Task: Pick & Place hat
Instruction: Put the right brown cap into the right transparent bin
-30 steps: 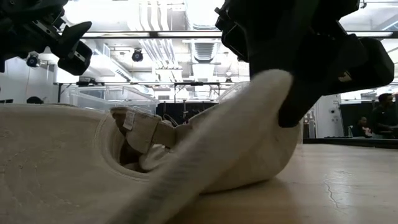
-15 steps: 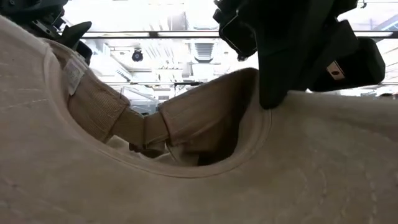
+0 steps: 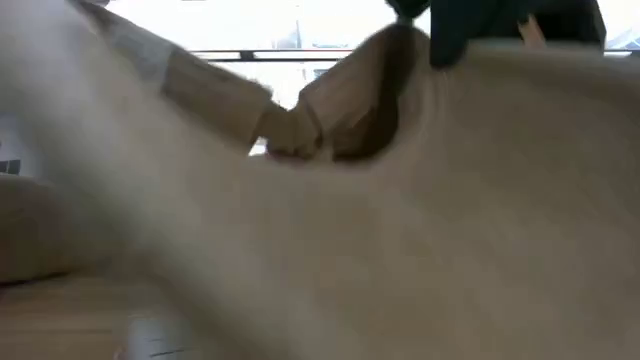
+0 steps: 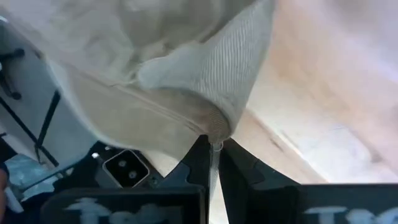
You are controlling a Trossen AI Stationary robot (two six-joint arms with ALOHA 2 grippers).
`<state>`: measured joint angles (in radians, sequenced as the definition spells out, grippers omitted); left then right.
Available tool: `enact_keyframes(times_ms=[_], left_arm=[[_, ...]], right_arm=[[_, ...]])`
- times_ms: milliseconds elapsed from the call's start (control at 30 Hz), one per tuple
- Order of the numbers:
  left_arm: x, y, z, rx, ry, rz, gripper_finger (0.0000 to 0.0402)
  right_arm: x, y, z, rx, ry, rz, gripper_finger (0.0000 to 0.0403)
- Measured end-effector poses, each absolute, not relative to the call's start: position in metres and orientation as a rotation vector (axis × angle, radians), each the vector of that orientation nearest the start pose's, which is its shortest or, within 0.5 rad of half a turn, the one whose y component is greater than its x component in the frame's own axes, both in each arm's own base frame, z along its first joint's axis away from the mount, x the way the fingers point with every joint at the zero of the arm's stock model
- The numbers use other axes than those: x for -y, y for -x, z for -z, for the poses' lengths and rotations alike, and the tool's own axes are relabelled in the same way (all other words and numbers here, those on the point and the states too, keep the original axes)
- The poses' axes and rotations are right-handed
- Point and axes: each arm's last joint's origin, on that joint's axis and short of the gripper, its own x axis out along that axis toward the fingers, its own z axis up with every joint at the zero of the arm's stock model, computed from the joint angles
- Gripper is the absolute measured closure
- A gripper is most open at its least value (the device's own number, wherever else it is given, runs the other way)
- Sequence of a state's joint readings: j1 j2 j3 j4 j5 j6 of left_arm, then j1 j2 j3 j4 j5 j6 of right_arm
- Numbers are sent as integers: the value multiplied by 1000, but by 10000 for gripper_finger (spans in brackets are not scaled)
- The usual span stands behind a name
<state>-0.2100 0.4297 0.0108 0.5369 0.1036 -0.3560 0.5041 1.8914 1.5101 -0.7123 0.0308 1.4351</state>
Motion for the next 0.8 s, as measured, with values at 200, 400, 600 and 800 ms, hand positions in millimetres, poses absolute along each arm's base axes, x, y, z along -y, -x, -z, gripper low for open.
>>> enact_keyframes(times_ms=[200, 400, 600, 800], left_arm=[[29, -121, -180, 61, 359, 330, 213], [29, -121, -180, 62, 359, 330, 213], [29, -121, -180, 62, 359, 331, 213], [29, -121, -180, 62, 359, 331, 213]], right_arm=[[-178, -329, -273, -1017, -966, 410, 390], [-165, -310, -300, -953, -949, 441, 390], [-149, -287, -320, -926, -898, 515, 390], [-124, -266, -340, -866, -846, 610, 390]])
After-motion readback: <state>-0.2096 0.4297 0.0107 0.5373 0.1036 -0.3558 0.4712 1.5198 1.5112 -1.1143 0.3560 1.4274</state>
